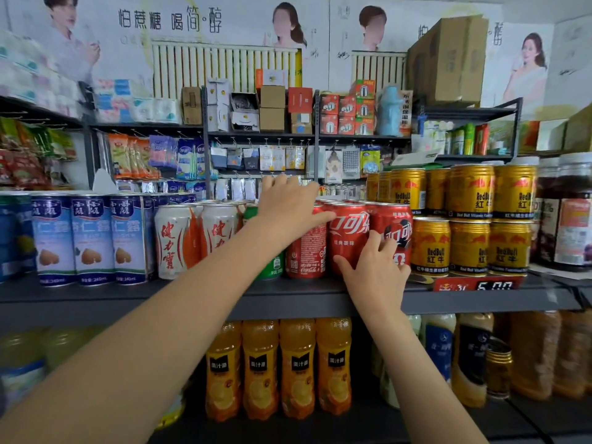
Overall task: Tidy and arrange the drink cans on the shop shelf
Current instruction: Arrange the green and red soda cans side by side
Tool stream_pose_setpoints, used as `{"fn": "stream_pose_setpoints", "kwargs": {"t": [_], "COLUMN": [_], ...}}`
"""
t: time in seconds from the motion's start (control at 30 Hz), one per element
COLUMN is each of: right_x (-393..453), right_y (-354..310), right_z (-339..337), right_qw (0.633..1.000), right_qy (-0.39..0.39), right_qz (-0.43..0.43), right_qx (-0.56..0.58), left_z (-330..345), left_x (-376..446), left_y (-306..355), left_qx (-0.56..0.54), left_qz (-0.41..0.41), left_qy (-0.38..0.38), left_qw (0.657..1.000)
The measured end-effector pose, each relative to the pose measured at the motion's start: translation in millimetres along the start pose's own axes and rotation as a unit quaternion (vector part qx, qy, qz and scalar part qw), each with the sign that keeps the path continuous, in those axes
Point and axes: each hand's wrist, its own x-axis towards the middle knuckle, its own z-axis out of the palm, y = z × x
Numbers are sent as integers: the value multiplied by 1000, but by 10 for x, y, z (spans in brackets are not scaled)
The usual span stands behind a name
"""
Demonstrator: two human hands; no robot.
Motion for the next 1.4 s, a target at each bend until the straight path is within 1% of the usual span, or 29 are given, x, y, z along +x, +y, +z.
{"fn": "stream_pose_setpoints", "kwargs": {"t": [0.03,0.1,0.17,0.33,0.43,0.5,0.57,0.63,0.67,0.7,0.77,0.83,0.93,1.03,1.07,1.1,1.13,1.2,1.27,1.3,1.4], "right_x": [-2,1,2,-3,4,3,-2,-16,-27,-36,-40,-25,0,-2,1,10,23,36,40,38,15], "right_y": [-2,4,10,6,18,20,27,36,32,19,-28,-84,-135,-134,-125,-116,-109,-94,-89,-91,-112], "right_z": [0,3,8,24,29,32,41,46,45,45,42,36,46,82,86,82,71,48,30,22,33], "right_qw": [1000,1000,1000,1000,1000,1000,1000,998,996,992,985,982,983,988,989,990,990,990,991,991,993], "right_qy": [-2,0,3,6,5,7,20,43,54,64,73,77,77,43,39,36,32,21,15,14,4], "right_qz": [1,0,1,4,5,4,0,-8,-17,-30,-58,-76,-94,-92,-93,-94,-93,-92,-93,-94,-93], "right_qx": [1,0,-1,6,10,12,15,44,73,104,147,155,135,119,108,100,98,101,100,96,77], "left_z": [-28,-112,-162,-22,9,-37,-93,-154,-170,-191,-222,-239,-115,53,89,87,73,2,-60,-77,-42], "left_x": [22,66,81,37,36,45,71,69,61,54,44,39,43,-6,0,-4,1,-1,-1,-14,-27], "left_y": [0,-73,-154,-99,-77,-114,-204,-334,-397,-441,-462,-370,-154,4,3,-28,-93,-266,-434,-484,-524], "left_qx": [-19,-104,-124,-91,-98,-131,-182,-221,-221,-216,-232,-248,-155,-39,-26,-41,-86,-212,-293,-309,-301], "left_qz": [-10,-22,-20,-20,-16,5,32,56,62,65,54,34,20,18,21,28,31,36,53,65,71], "left_qy": [-11,-67,-100,-35,-19,-50,-113,-161,-169,-164,-119,-89,-65,9,23,24,4,-79,-137,-146,-127], "left_qw": [1000,992,987,995,995,990,976,960,958,960,964,964,986,999,999,998,996,973,945,938,943]}}
